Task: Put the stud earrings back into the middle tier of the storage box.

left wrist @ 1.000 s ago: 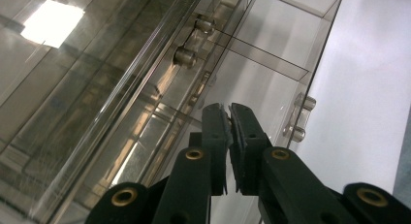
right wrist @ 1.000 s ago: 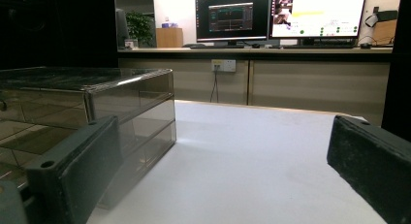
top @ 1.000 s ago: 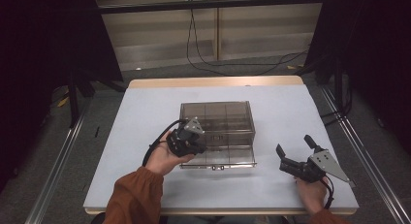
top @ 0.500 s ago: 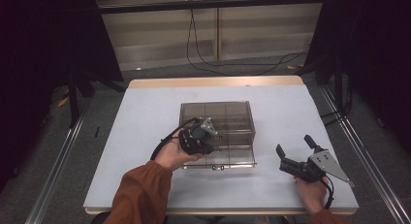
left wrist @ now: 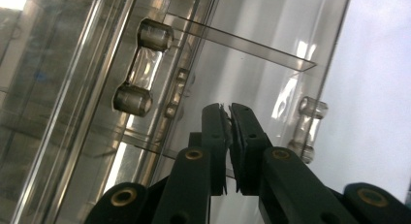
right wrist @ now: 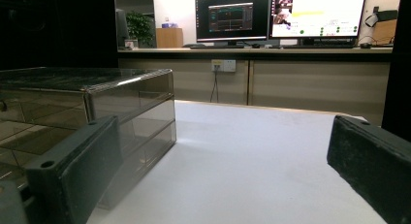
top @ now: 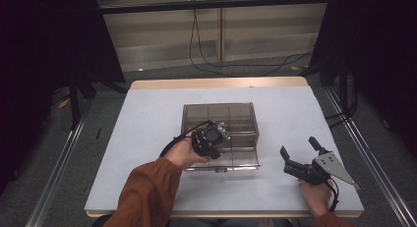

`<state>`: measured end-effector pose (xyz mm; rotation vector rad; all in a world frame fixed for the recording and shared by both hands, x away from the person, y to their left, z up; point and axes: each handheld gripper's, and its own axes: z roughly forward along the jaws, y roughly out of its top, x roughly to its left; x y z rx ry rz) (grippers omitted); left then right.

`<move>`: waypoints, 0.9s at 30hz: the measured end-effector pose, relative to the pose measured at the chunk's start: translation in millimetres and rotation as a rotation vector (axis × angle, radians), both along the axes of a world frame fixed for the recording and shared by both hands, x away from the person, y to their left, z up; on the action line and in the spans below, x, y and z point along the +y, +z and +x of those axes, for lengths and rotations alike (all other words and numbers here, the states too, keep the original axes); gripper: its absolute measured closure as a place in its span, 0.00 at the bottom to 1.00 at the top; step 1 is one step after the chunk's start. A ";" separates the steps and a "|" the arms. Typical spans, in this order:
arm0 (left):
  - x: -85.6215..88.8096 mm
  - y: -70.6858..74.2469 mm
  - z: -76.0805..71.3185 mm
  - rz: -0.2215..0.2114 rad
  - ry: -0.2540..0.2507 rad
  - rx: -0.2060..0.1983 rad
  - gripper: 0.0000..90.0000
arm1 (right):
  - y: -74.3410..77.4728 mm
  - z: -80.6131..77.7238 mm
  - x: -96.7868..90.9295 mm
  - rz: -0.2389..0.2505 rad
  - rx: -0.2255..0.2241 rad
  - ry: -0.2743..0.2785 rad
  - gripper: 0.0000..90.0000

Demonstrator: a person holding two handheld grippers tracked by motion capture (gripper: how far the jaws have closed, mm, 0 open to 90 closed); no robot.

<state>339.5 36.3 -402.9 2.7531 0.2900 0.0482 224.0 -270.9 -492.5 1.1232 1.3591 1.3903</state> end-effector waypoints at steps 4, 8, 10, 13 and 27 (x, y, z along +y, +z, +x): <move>-8.2 -1.4 0.5 0.021 0.005 0.001 0.95 | 0.0 0.0 -0.1 0.001 0.000 -0.003 0.00; -11.9 -1.8 2.3 0.030 0.005 0.008 0.95 | 0.0 0.0 -0.1 0.001 0.000 -0.003 0.00; -14.6 -2.9 3.7 0.050 0.007 0.008 0.95 | 0.0 0.0 -0.1 0.001 0.000 -0.003 0.00; -17.9 -5.2 3.6 0.057 0.004 0.011 0.95 | 0.0 0.0 -0.1 0.001 -0.001 -0.004 0.00; -11.3 0.8 0.3 0.025 0.002 0.000 0.89 | 0.0 -0.2 -0.1 0.001 -0.002 -0.003 0.00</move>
